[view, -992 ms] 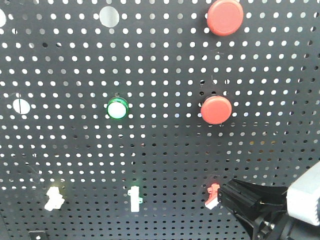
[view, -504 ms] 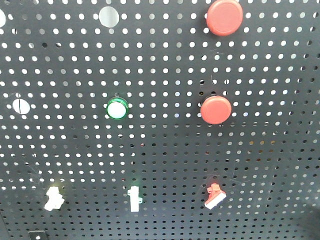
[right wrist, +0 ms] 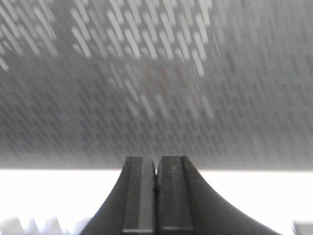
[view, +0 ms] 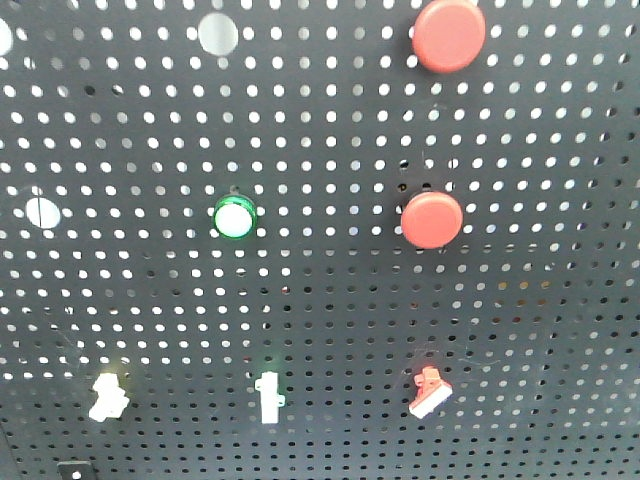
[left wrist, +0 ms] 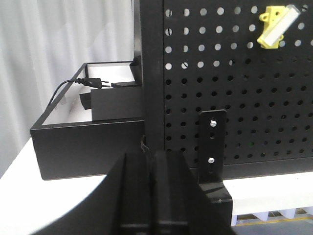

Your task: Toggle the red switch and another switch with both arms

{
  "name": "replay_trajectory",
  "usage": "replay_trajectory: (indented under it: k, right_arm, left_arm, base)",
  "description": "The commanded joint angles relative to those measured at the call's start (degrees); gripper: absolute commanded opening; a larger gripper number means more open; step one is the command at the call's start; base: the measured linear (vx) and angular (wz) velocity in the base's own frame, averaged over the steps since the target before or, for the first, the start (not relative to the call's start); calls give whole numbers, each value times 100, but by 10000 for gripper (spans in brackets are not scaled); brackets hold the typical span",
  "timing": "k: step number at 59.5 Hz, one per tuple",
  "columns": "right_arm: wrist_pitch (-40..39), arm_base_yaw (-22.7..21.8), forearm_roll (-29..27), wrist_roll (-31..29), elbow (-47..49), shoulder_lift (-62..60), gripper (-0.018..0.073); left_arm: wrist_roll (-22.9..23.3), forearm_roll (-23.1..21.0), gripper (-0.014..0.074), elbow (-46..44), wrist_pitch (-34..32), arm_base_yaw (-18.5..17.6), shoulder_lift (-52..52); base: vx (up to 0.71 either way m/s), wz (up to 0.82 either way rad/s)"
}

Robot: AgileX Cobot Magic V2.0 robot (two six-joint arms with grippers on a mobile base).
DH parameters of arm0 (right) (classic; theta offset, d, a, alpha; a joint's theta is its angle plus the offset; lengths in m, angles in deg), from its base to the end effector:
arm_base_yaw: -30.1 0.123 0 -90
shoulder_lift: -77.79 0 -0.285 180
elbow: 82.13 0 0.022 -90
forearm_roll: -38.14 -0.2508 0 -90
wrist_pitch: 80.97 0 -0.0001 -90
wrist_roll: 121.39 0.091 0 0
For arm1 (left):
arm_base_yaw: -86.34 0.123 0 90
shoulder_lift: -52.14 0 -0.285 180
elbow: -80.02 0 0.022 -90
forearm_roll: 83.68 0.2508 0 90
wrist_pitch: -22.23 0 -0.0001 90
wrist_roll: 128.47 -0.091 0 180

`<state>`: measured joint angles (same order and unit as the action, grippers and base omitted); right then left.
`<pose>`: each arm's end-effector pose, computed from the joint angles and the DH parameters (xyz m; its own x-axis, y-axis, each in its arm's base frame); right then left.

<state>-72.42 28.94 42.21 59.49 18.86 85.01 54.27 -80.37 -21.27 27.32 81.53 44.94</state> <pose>0.0567 -0.0021 0.1896 -0.0845 -0.0532 -0.9950 0.0262 0.9981 -0.0555 0.0567 -0.0043 0.1969 -0.0165 0.0111 -0.9998 0.0789 0.9968 0.0098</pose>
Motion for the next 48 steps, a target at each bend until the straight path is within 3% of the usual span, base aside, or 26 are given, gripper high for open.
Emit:
replay_trajectory:
  k: [1,48]
  right_arm:
    - [-364,-18,111,219,-32,-52,-6]
    - [-339,-18,87,187,-32,-52,-6]
  left_arm:
    - [27,-50,3,112,-452,11,50]
    - [27,-50,3,112,-452,11,50]
  base:
    - [0,0]
    - [0,0]
